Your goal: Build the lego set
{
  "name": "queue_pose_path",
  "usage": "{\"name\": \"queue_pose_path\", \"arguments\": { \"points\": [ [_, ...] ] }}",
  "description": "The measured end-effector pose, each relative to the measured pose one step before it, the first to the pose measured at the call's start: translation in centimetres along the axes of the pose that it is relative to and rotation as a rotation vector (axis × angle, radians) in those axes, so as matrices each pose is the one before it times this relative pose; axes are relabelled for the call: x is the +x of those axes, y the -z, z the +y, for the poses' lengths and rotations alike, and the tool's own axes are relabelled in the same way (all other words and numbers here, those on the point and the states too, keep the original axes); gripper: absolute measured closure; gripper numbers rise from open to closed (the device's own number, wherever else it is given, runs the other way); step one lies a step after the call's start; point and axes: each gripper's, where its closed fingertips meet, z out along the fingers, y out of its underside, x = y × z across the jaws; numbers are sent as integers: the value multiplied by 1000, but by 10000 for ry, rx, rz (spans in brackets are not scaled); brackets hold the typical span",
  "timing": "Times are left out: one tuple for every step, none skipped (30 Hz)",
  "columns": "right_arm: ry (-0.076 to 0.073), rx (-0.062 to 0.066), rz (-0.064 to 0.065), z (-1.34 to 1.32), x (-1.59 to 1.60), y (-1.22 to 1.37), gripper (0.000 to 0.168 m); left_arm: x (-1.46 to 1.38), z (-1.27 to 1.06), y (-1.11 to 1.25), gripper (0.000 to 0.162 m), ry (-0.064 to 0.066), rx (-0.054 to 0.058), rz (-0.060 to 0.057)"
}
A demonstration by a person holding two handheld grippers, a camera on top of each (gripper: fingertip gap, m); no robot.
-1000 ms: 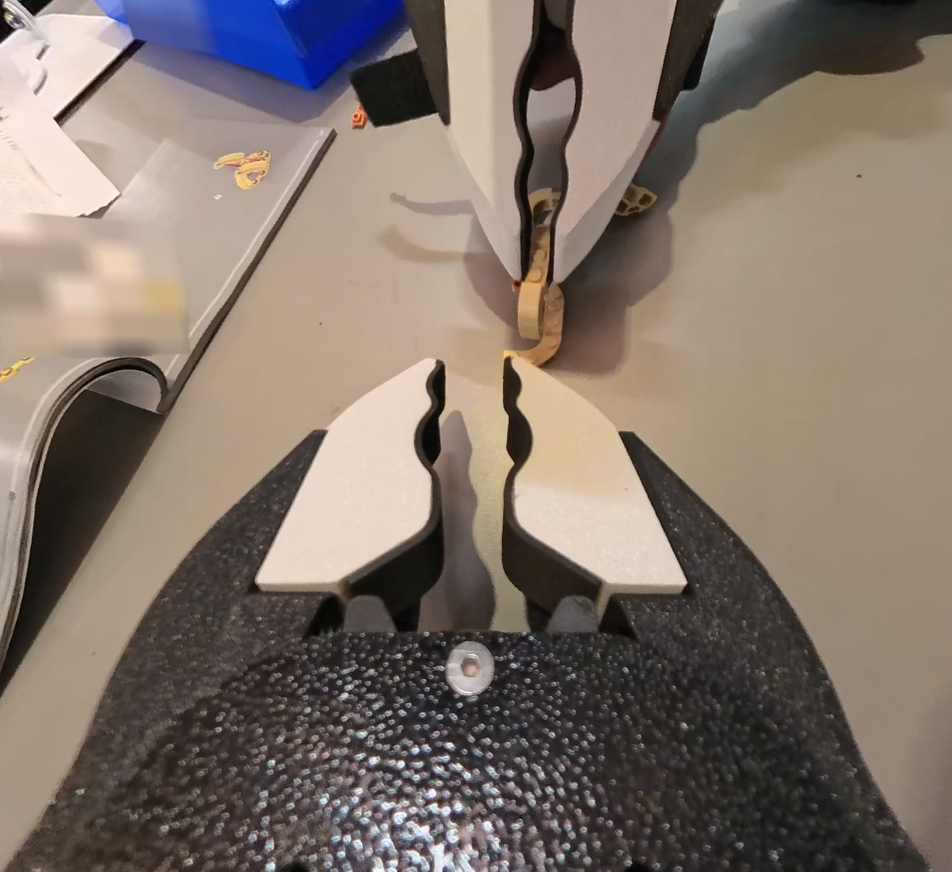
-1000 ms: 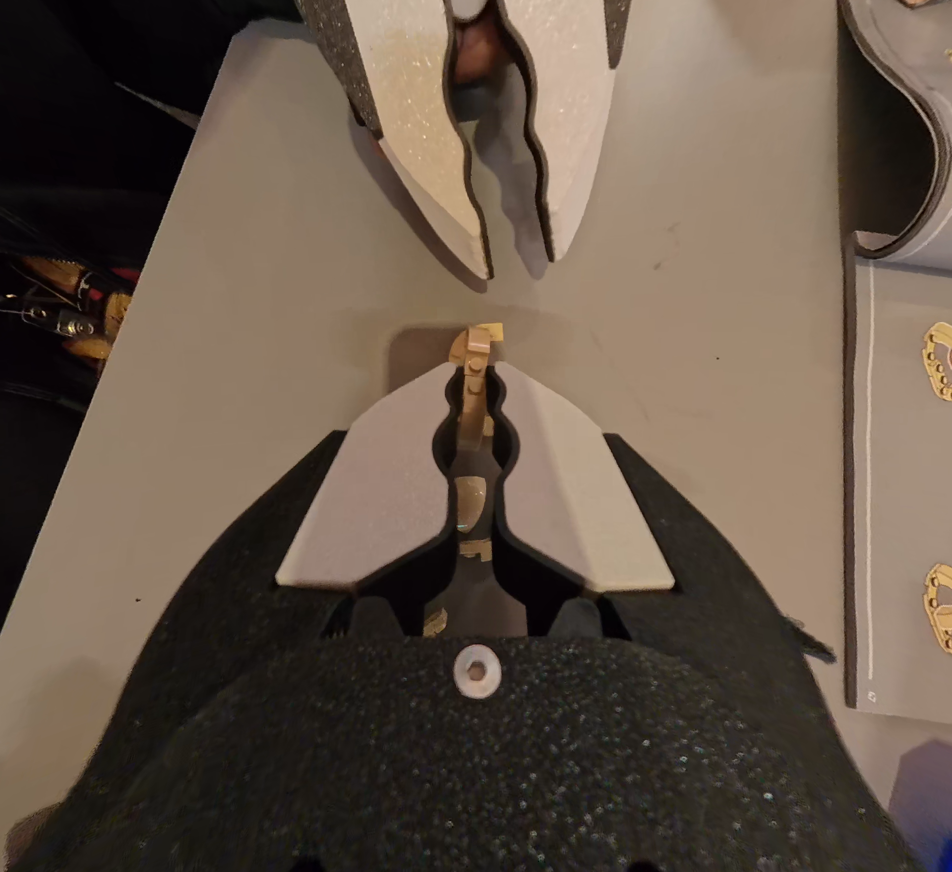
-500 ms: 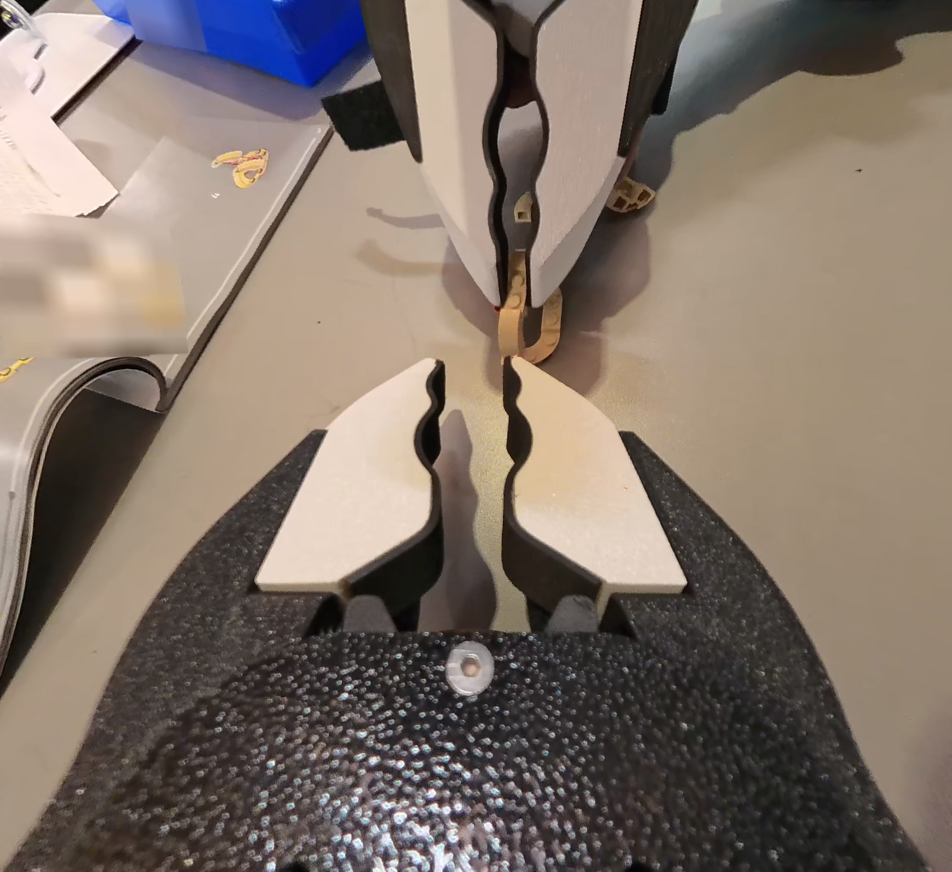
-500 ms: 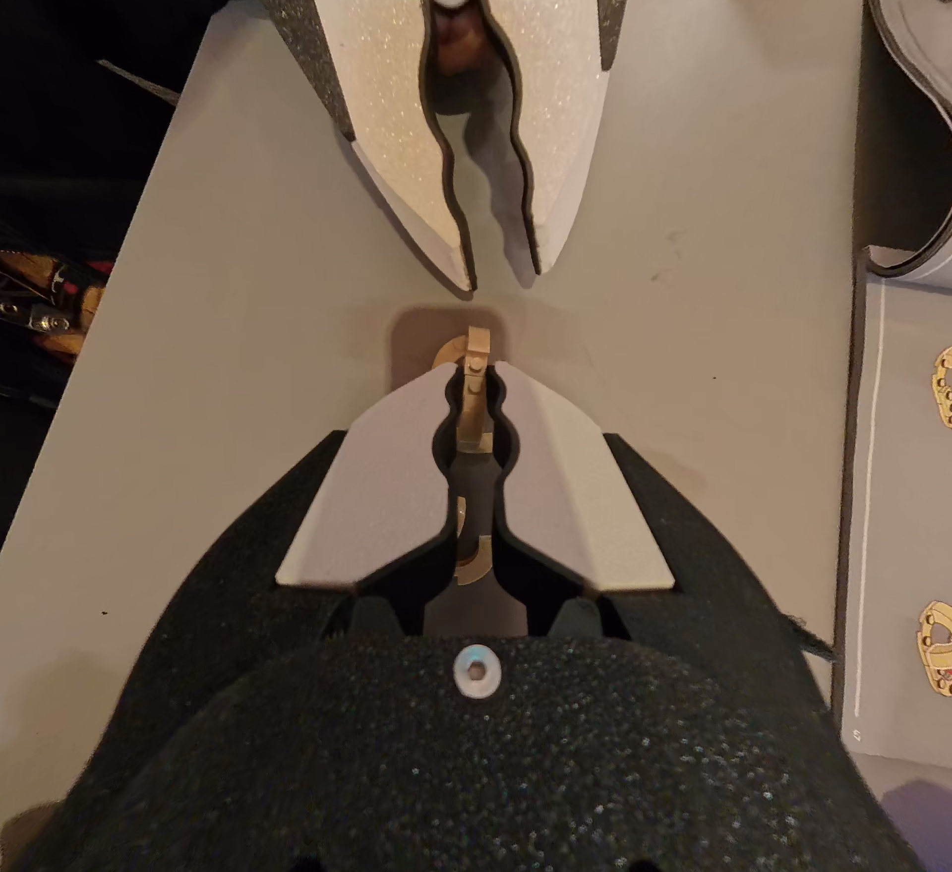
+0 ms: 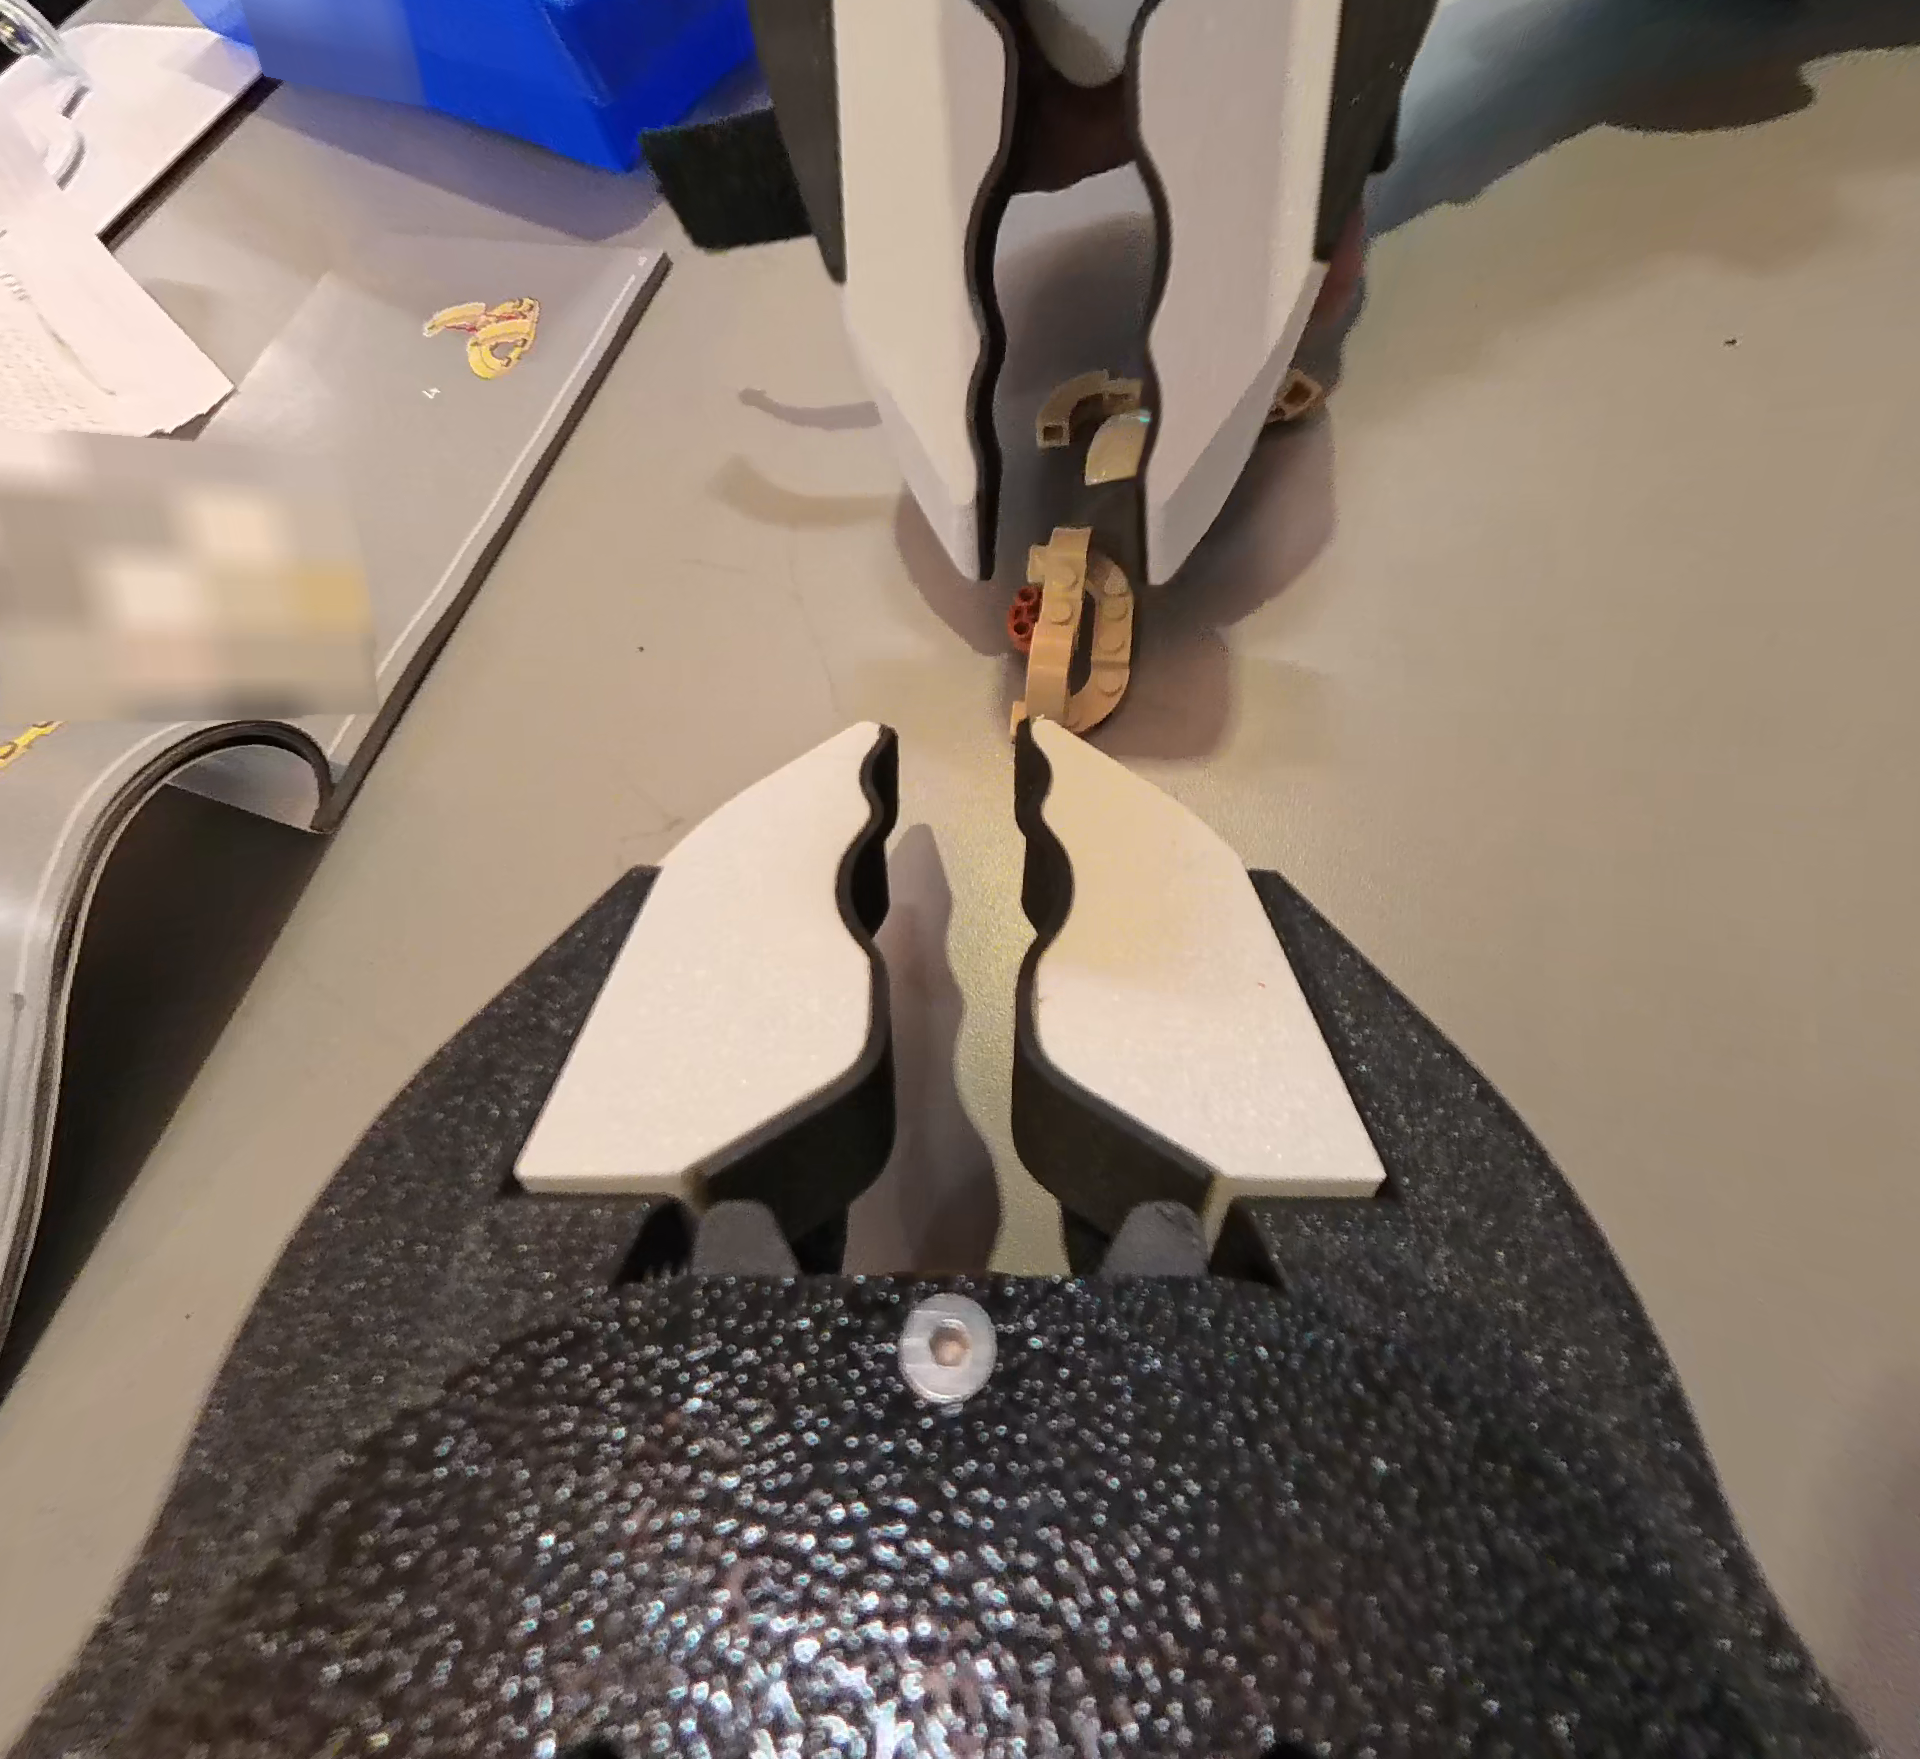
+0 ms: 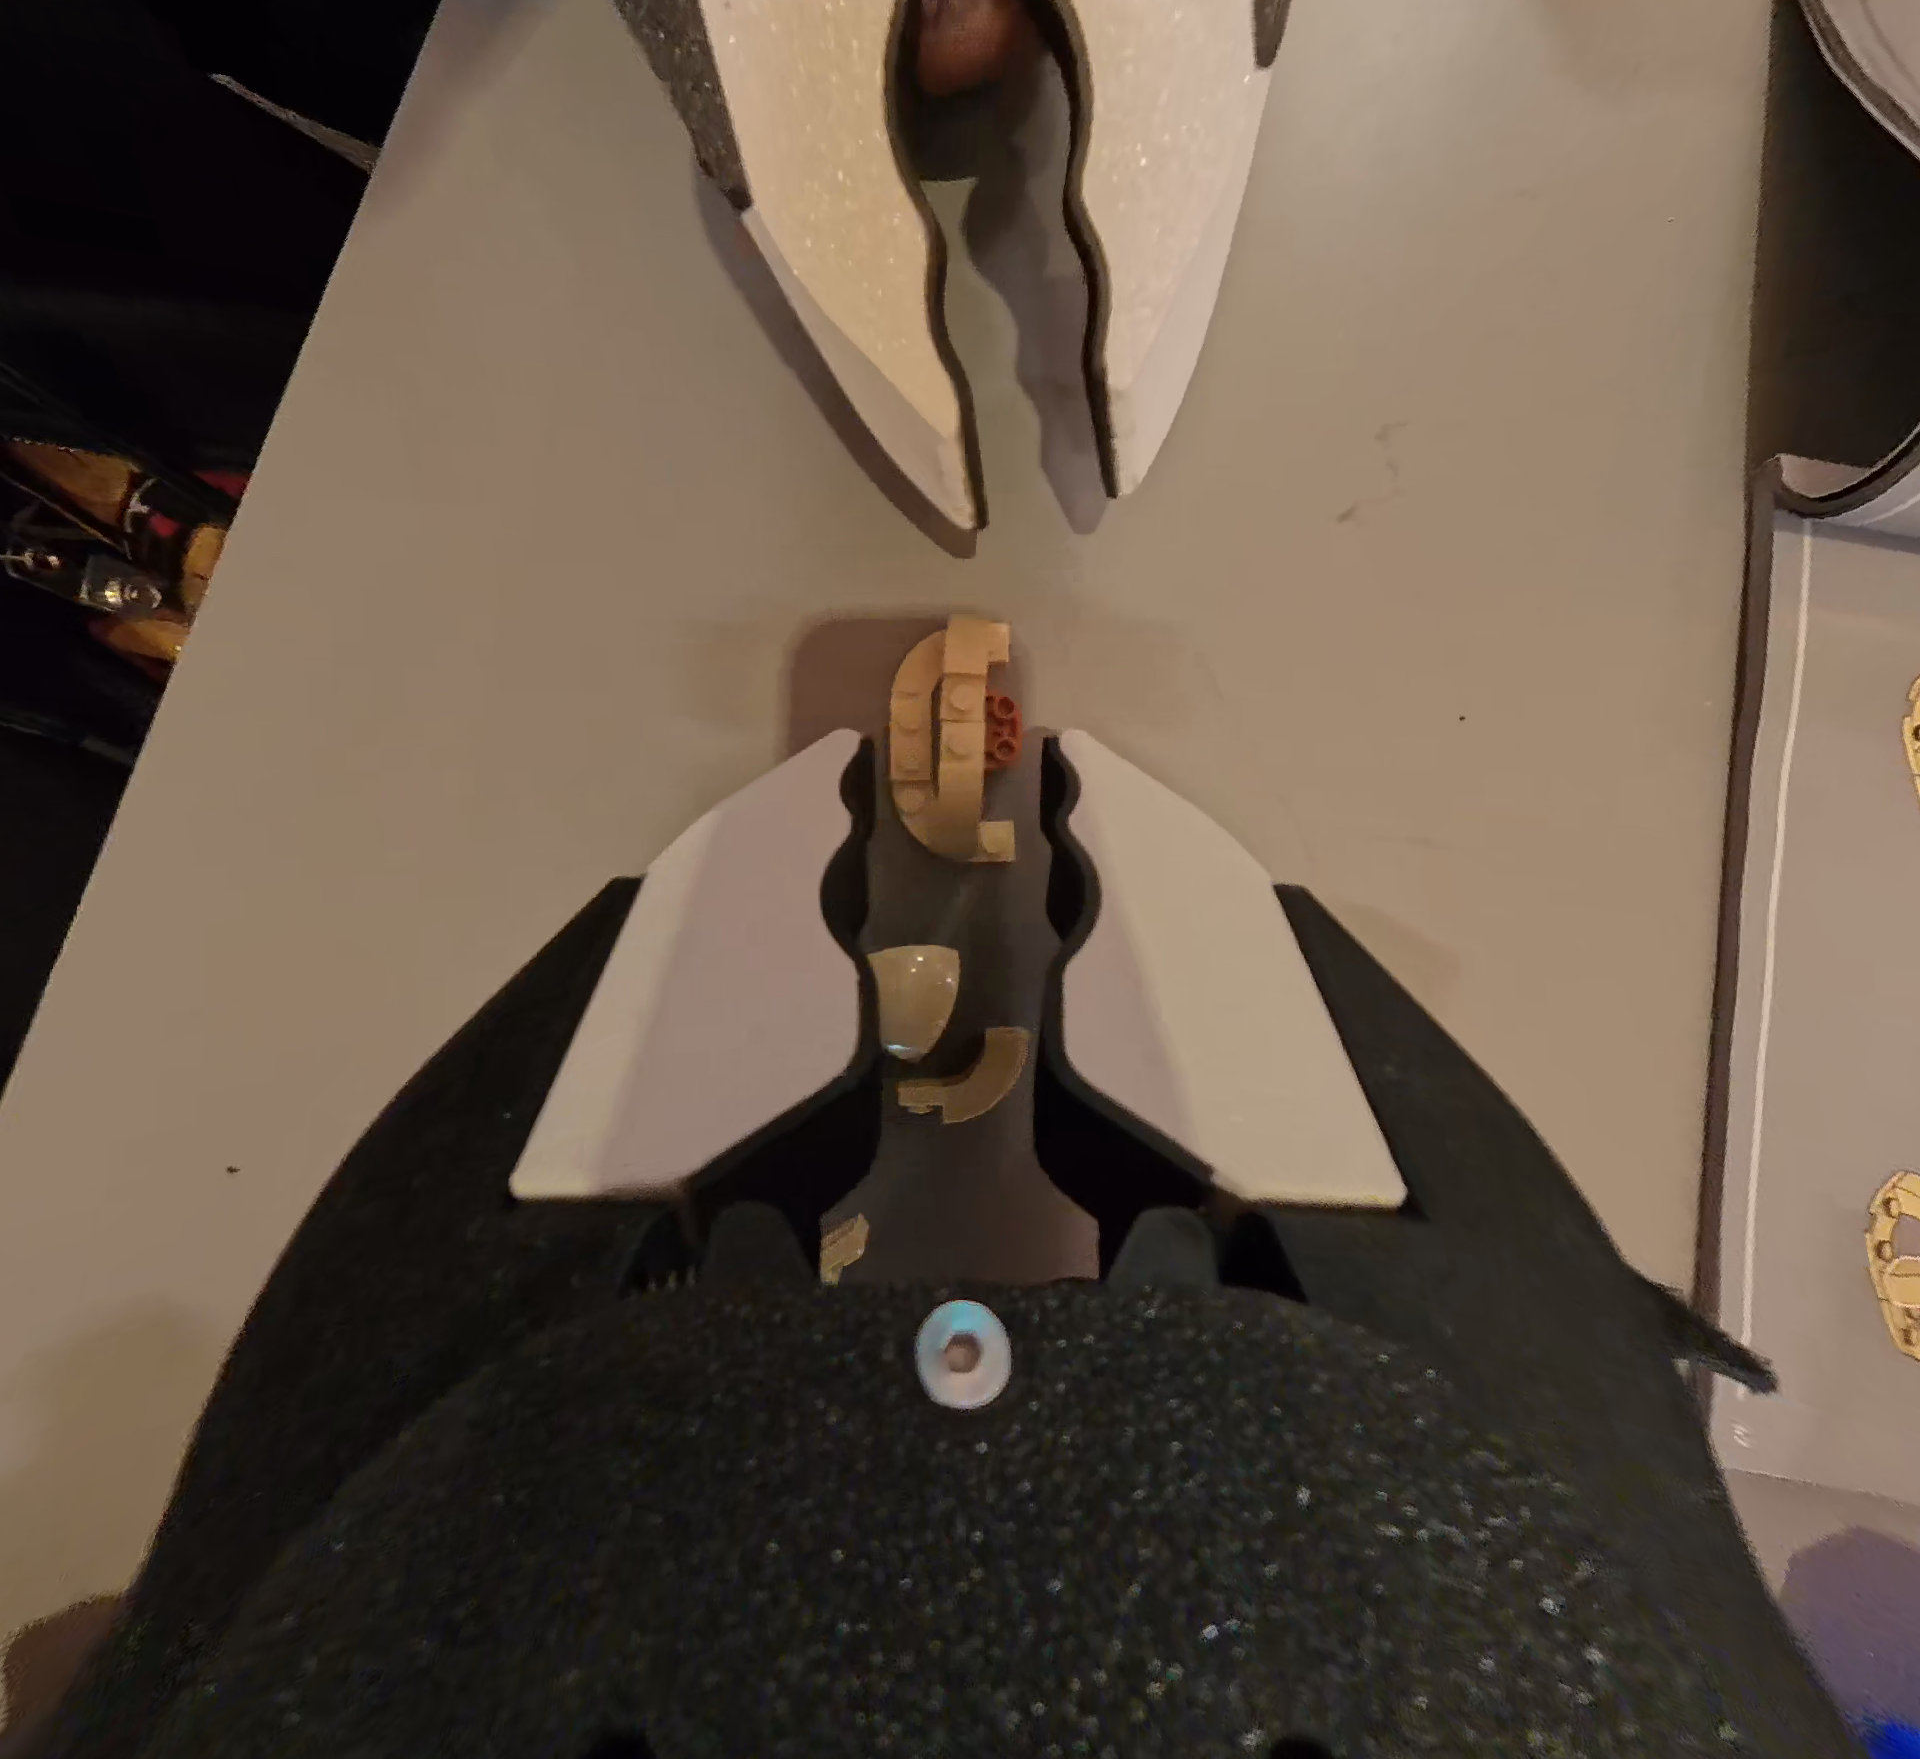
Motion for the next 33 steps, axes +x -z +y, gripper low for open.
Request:
{"name": "queue_pose_path", "arguments": {
  "points": [
    [22,25,-90,39,-223,18,137,-6,16,-13,141,2,-13,2],
    [20,-71,-25,148,-127,-58,136,11,31,-26,141,5,-28,11],
    [-2,-193,49,326,26,-133,135,6,29,-34,141,4,-33,10],
    [-10,-244,82,393,104,-181,132,12,31,-21,141,-1,-27,8],
    [3,-199,56,326,59,-191,129,14,21,-23,141,-3,-18,4],
    [0,-111,17,195,7,-204,127,-7,16,-13,141,0,-13,2],
    [-52,-50,-18,72,-34,-180,126,6,15,-9,141,4,-12,4],
    [-107,55,-39,-116,-32,-95,127,-15,9,-7,141,9,-12,3],
    [-29,11,8,-64,8,-55,128,-5,9,-20,141,12,-10,4],
    [6,-14,-12,-37,-35,-41,130,-5,20,-11,141,13,-14,7],
    [-13,-6,1,-38,-20,-16,134,-7,7,-11,141,8,-14,5],
    [-28,15,7,-36,19,-22,138,-4,18,-8,141,8,-11,5],
    [-37,43,-13,-57,-20,-31,143,-2,6,-5,141,9,-7,6],
    [-11,61,-47,-56,-81,-27,148,1,7,3,141,9,-3,6],
    [-5,55,-52,-40,-93,-41,154,-2,-1,-1,141,6,3,6],
    [-18,44,-29,-23,-61,-31,159,1,-12,7,141,6,7,3],
    [-36,57,-36,-43,-56,-17,160,-10,-8,8,141,10,7,2],
    [-54,55,-44,-22,-43,-13,160,-9,-4,11,141,9,4,4],
    [-68,52,-29,-24,-20,-14,160,-1,-2,-5,141,2,0,4],
    [-66,42,-24,-7,-6,10,160,5,16,-2,141,-1,-6,3],
    [-47,28,-23,11,-9,7,160,11,13,-14,141,-5,-14,9],
    [-38,21,-15,-4,5,6,160,14,13,-17,141,-5,-19,6],
    [-49,23,-13,-6,1,5,160,2,25,-21,141,-2,-19,5],
    [-52,26,-10,-17,19,-13,160,7,18,-7,141,-2,-14,8],
    [-49,27,15,-19,40,-3,160,7,10,-12,141,-2,-8,8],
    [-57,19,19,-9,54,-9,160,13,-2,-4,141,0,-3,6],
    [-55,17,31,-12,70,1,160,-9,3,1,141,2,1,3],
    [-54,14,52,-9,98,3,160,1,3,5,141,6,2,2],
    [-54,3,106,0,182,7,160,-12,-9,1,141,9,2,4],
    [-56,-2,128,4,199,8,160,-4,2,4,141,12,5,4],
    [-62,4,77,4,122,21,160,-21,-15,18,141,17,13,5],
    [-83,34,47,-21,77,37,160,-25,-32,29,141,28,31,-1],
    [-111,64,66,-59,122,70,160,-51,-51,50,141,42,48,-4]
  ]
}}
